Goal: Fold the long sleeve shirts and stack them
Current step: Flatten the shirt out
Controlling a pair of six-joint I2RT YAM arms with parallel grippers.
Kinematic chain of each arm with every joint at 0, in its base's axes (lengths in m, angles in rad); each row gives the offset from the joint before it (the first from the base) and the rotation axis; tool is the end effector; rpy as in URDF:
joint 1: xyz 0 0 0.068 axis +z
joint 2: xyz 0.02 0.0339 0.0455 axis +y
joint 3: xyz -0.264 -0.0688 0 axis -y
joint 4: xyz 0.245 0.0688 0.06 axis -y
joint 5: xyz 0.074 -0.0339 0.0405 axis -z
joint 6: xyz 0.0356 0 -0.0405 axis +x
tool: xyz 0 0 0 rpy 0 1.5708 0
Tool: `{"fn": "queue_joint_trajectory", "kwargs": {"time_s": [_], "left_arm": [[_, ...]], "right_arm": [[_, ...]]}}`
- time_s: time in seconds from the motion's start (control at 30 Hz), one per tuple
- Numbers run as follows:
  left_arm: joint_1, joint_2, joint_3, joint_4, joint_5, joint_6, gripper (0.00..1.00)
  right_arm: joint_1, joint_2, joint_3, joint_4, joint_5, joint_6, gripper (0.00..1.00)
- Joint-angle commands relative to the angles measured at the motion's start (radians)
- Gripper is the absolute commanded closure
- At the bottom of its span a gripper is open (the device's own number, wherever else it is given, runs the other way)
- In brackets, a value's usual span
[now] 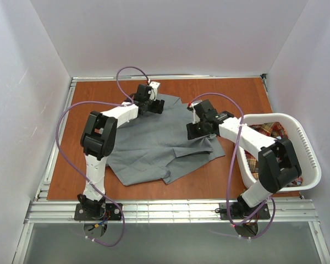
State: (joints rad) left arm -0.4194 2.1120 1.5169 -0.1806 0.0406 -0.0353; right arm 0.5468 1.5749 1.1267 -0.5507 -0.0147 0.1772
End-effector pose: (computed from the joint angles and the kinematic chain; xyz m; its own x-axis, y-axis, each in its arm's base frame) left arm 0.4294 -0.1930 0.1754 -0.6544 0.2532 -0.7125 0.4105 0.9103 -0.0536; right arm 0.2792 0.1706 0.2332 -0.7999 -0.2805 -0.5306 -0.3918 0.9137 0.1076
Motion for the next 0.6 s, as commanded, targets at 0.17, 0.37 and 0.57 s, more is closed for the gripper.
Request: {"fn": "queue_joint_trajectory", "kwargs": {"time_s": [0.17,0.37,0.57], "left_arm": [[0.004,0.129,0.120,0.030,-0.028,0.086,0.20],[0.007,0.170,0.120,0.043,-0.099,0.084,0.44],[0.057,0.194,0.140,0.050,-0.145,-0.001,0.35]], "right_arm": [[0.096,0.020,0.005,0.093,-0.022,0.011,0.48],[0.117,0.099,-0.030,0.123,-0.056,0.028,0.49],[0.120,0.158,-0.093,0.123,-0.096,0.057,0.48]]}}
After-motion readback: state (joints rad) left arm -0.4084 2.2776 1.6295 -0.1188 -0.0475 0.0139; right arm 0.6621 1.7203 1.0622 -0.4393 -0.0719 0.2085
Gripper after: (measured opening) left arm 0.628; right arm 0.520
